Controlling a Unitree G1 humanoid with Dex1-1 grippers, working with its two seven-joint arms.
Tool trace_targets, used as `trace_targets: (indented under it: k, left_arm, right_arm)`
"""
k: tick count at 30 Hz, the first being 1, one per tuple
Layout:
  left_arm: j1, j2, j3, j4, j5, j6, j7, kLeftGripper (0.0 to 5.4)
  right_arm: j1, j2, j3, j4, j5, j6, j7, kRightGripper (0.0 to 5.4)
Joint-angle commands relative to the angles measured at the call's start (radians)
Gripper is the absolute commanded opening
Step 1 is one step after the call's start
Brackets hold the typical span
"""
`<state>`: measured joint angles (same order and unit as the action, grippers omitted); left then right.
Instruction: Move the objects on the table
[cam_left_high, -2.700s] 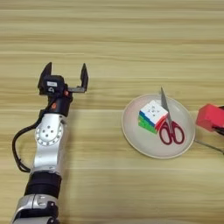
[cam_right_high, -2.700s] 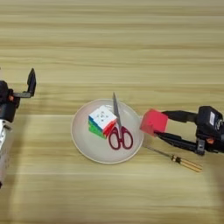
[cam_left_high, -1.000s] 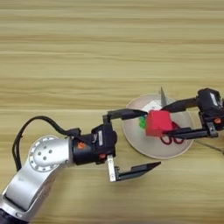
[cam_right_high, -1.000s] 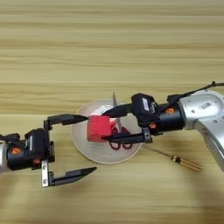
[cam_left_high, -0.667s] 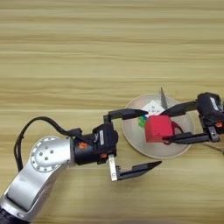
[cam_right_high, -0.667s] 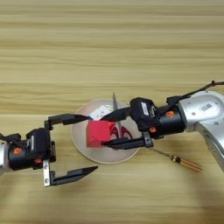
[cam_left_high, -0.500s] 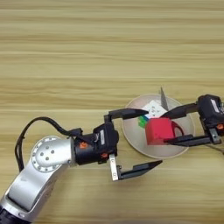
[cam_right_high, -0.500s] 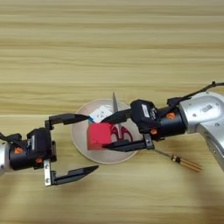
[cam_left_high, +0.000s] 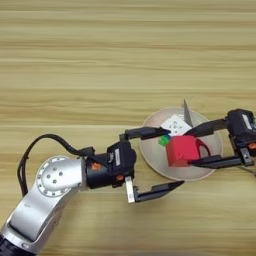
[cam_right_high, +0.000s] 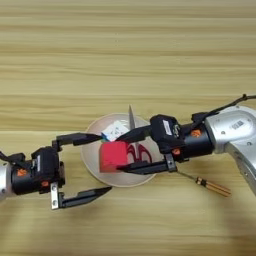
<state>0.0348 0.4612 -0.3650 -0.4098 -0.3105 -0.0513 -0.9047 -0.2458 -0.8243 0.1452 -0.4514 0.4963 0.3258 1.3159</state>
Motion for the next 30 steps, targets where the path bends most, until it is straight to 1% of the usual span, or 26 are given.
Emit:
trace_targets:
  k: [1,7,15,22,24,30]
  left_arm:
    - [-0.004,0.004,0.001,0.019,0.010,-0.002,-0.006,4.33]
    - [-0.008,0.003,0.004,0.032,0.009,-0.007,-0.009,3.65]
    - [-0.011,0.001,0.004,0.039,0.008,-0.009,-0.010,3.05]
    - [-0.012,-0.004,0.004,0.039,0.009,-0.008,-0.010,2.37]
    - [-0.011,-0.006,0.005,0.039,0.009,-0.008,-0.011,2.29]
    - [-0.008,-0.009,0.006,0.034,0.010,-0.010,-0.012,2.28]
  right_arm:
    - [-0.006,-0.015,-0.010,-0.016,0.010,0.015,-0.003,2.32]
    - [-0.003,-0.013,-0.014,-0.040,0.024,0.026,-0.003,2.32]
    - [0.002,-0.017,-0.014,-0.072,0.039,0.031,-0.007,2.32]
    - [0.002,-0.017,-0.013,-0.078,0.045,0.032,-0.007,2.32]
    - [0.001,-0.017,-0.011,-0.076,0.045,0.032,-0.007,2.32]
    - [-0.003,-0.017,-0.004,-0.058,0.037,0.029,-0.005,2.32]
